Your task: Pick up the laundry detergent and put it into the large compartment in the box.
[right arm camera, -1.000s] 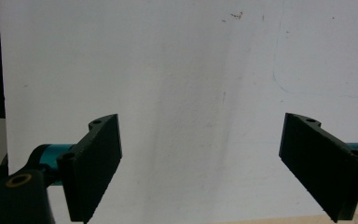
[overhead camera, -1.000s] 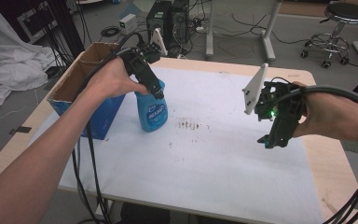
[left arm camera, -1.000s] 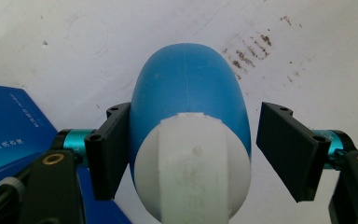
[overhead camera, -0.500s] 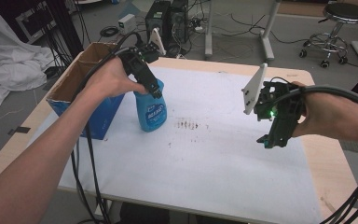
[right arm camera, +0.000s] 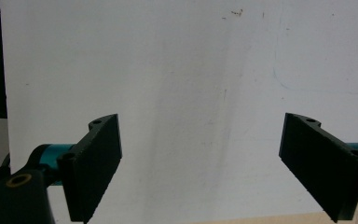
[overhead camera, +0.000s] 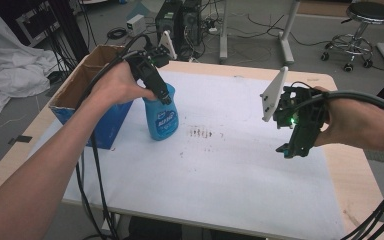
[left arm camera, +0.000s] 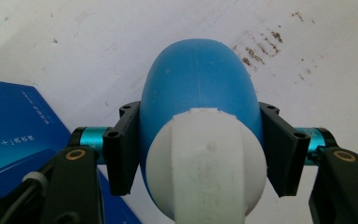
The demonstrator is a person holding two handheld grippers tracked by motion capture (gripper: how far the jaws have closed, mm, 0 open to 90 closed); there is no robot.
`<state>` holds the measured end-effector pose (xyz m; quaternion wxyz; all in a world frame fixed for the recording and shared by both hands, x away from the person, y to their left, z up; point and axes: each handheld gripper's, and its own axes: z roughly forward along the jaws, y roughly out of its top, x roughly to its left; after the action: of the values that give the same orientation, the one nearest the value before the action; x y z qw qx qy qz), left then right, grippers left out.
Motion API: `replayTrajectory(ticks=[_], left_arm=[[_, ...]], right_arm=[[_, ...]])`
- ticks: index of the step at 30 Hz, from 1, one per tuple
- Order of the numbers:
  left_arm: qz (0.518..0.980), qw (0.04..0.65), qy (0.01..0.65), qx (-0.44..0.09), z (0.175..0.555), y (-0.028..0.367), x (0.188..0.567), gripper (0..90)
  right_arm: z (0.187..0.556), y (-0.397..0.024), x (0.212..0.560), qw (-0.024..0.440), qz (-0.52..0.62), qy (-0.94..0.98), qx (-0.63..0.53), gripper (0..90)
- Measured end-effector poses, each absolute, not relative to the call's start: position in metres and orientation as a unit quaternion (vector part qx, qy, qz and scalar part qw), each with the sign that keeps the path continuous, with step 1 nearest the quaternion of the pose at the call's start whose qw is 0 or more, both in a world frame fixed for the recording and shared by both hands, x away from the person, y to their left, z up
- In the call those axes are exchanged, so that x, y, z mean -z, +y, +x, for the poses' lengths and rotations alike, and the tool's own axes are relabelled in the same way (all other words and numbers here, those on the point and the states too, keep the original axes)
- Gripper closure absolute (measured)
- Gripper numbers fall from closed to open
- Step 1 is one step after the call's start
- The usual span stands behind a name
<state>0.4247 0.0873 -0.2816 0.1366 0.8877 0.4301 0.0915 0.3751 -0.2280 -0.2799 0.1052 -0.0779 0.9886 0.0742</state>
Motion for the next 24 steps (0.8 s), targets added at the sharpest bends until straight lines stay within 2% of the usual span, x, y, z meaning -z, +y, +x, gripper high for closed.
replayTrajectory(ticks=[14, 24], left_arm=[[0.896, 0.136, 0.415, -0.080, 0.425, 0.084, 0.275, 38.3], [0.902, 0.141, 0.401, -0.078, 0.428, 0.086, 0.232, 38.3]], right_arm=[[0.374, -0.229, 0.279, 0.107, -0.074, 0.989, -0.076, 12.2], [0.374, -0.230, 0.279, 0.109, -0.075, 0.988, -0.077, 12.2]])
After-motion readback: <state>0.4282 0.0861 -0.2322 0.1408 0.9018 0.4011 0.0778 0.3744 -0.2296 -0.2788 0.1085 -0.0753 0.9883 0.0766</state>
